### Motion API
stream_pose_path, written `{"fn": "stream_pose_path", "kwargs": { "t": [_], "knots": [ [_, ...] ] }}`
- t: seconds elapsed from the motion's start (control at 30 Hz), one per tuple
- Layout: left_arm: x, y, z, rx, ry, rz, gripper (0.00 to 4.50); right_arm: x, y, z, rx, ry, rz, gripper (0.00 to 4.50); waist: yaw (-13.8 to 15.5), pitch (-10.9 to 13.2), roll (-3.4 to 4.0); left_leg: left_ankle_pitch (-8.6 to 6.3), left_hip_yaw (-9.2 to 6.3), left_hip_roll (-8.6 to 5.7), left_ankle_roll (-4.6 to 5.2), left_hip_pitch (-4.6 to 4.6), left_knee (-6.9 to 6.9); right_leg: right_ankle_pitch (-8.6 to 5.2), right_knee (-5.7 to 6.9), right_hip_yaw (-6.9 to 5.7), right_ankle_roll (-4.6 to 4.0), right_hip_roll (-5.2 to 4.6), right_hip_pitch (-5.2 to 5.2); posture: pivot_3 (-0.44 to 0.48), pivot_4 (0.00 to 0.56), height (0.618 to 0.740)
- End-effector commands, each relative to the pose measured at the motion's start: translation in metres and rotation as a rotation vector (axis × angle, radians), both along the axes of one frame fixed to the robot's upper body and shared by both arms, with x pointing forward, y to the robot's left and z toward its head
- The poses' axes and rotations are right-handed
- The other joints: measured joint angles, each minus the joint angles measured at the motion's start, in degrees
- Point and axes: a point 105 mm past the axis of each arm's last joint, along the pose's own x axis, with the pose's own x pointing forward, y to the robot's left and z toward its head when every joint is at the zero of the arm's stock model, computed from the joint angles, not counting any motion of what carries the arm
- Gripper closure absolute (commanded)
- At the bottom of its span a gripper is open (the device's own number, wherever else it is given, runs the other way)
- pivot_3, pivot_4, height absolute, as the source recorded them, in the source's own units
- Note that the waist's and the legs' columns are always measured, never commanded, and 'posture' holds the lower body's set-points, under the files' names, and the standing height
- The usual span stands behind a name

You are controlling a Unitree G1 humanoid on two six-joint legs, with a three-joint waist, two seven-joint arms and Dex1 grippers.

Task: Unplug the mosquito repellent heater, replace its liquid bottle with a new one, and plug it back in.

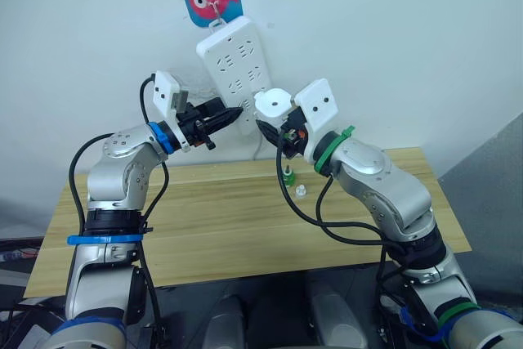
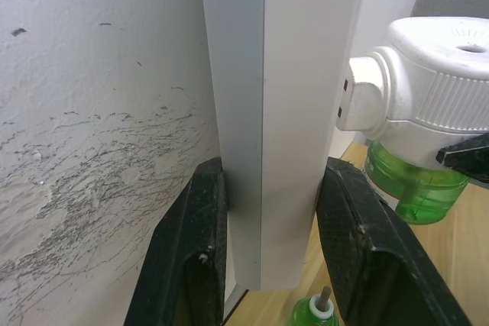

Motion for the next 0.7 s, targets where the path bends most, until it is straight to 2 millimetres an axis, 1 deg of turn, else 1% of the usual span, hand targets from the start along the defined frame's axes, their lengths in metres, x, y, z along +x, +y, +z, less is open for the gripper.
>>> {"fn": "stream_pose_path", "kwargs": {
  "t": [0.03,0.27,0.53,0.7],
  "knots": [
    [-0.006,-0.005,0.011,0.009,-0.052,-0.021,3.21,0.001,-0.007,0.009,0.021,-0.027,-0.021,1.51,0.01,0.00,0.00,0.00,0.00,0.00,0.00,0.00,0.00,0.00,0.00,0.00,0.00,0.00,0.00,-0.159,0.175,0.725],
    [-0.007,-0.006,0.011,0.011,-0.050,-0.023,3.21,0.002,-0.008,0.010,0.037,-0.022,-0.032,1.51,0.04,0.00,0.00,0.00,0.00,-0.01,0.00,-0.01,-0.01,0.00,-0.01,-0.01,0.00,-0.01,0.00,-0.158,0.178,0.725],
    [-0.007,-0.007,0.011,0.016,-0.049,-0.028,3.21,0.001,-0.001,0.009,0.038,-0.021,-0.016,1.51,0.05,0.00,0.00,0.00,-0.01,-0.03,0.00,-0.02,-0.01,0.00,-0.02,-0.01,0.00,-0.04,0.00,-0.155,0.179,0.725],
    [-0.008,-0.007,0.011,0.016,-0.048,-0.026,3.21,0.006,0.005,0.009,0.026,-0.020,-0.017,1.51,0.01,0.00,0.00,0.00,0.00,-0.04,0.00,0.00,-0.01,0.00,-0.01,-0.01,0.00,-0.05,0.00,-0.151,0.177,0.725]
  ]
}}
